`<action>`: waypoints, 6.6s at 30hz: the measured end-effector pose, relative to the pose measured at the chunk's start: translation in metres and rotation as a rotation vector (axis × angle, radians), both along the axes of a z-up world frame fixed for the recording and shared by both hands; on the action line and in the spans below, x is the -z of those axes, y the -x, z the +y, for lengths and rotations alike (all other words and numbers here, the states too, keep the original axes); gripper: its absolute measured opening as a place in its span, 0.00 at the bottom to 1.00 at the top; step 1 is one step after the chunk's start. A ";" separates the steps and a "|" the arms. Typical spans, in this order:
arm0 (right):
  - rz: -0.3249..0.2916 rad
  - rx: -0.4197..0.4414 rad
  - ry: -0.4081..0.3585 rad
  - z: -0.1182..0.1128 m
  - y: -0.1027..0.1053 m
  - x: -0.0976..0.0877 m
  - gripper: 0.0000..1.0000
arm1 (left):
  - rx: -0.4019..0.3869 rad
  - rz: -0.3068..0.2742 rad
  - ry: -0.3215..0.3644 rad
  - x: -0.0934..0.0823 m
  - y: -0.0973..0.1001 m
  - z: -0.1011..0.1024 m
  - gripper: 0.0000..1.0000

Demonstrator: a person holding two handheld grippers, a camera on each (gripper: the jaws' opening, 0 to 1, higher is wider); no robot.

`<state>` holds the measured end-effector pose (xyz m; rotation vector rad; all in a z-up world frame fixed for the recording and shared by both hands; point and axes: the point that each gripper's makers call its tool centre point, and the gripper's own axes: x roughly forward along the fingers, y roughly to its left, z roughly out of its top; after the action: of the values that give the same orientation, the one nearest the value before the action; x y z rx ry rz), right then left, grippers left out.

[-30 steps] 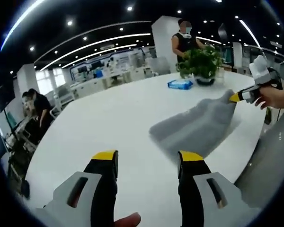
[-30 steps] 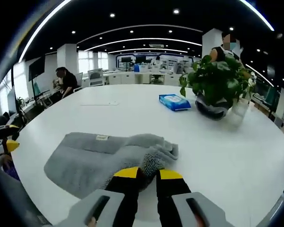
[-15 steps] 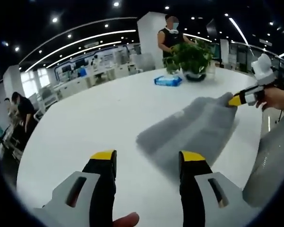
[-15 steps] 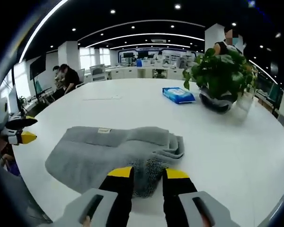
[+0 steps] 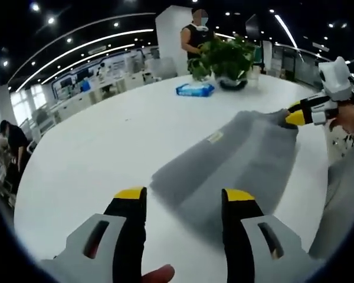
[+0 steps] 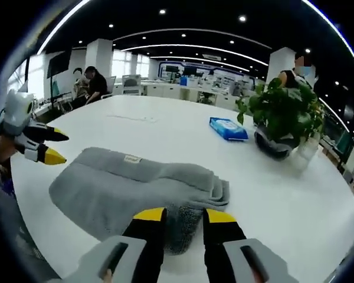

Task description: Open the folded towel by lifting each exposed corner and separating the folded layers until the towel lies flat within the target outline without major curled edges

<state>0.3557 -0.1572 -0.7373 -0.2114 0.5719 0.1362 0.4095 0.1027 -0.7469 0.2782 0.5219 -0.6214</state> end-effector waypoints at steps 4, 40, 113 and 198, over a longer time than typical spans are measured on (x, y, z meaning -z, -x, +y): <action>-0.131 0.027 0.032 -0.008 -0.008 -0.025 0.29 | 0.037 0.017 -0.024 0.012 -0.009 -0.012 0.50; 0.394 -0.232 -0.051 0.015 0.007 0.068 0.23 | -0.049 0.125 0.047 0.053 0.007 -0.012 0.44; 0.554 -0.928 0.228 0.115 -0.100 0.071 0.20 | -0.247 0.239 0.022 0.050 0.098 0.018 0.35; 0.352 -0.655 0.072 0.168 -0.153 0.058 0.18 | -0.429 0.391 0.222 0.055 0.110 0.074 0.36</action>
<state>0.5083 0.0105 -0.7957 -0.4461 0.8426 0.8008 0.2992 0.1762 -0.8018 -0.1705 0.8531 -0.3081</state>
